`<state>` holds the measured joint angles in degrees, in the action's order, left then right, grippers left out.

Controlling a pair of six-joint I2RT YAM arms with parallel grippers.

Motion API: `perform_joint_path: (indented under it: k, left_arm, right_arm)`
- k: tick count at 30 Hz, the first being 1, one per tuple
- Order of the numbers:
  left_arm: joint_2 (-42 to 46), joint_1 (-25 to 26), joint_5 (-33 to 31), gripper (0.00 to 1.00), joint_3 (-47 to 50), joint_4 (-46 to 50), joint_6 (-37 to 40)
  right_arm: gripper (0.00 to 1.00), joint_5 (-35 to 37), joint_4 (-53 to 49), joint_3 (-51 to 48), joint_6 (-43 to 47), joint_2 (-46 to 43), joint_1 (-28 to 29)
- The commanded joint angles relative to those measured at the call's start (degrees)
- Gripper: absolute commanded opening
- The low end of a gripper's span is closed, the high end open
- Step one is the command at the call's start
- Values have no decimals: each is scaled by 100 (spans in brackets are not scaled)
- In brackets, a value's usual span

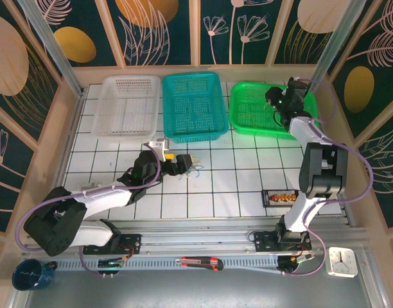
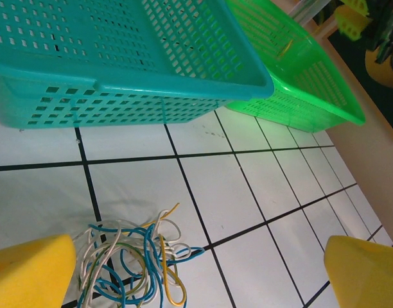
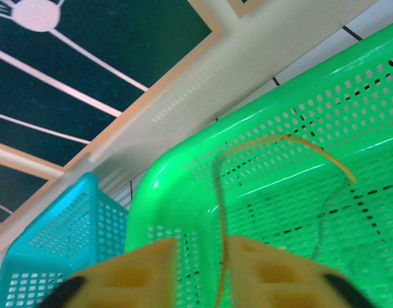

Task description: Untangle the cables

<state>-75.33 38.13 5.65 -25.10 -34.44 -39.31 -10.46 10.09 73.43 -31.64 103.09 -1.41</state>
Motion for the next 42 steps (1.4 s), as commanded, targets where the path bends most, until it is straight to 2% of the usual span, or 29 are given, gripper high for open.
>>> perform_joint_path:
  k: [1,12,21,26,34,42]
  left_arm:
    - [89,-27,90,99,-72,-98,-136]
    - [124,-26,-108,99,-82,22,-206]
    - [151,-27,-335,99,63,18,-525]
    - [157,-25,-389,99,128,7,-906]
    - [218,-51,-248,99,113,65,-1139]
    - [295,-317,-223,99,109,405,-1347]
  right_arm:
    - [43,-422,-120,356,147,269,-61]
    - [46,-791,642,-983,-61,-1076,466]
    - [47,-715,421,-1792,212,-2198,1654]
    - [47,-564,276,-2609,315,-2723,2412]
    - [47,-195,132,-3526,471,-2816,3726]
    - [47,134,-272,-3181,901,-2151,4663]
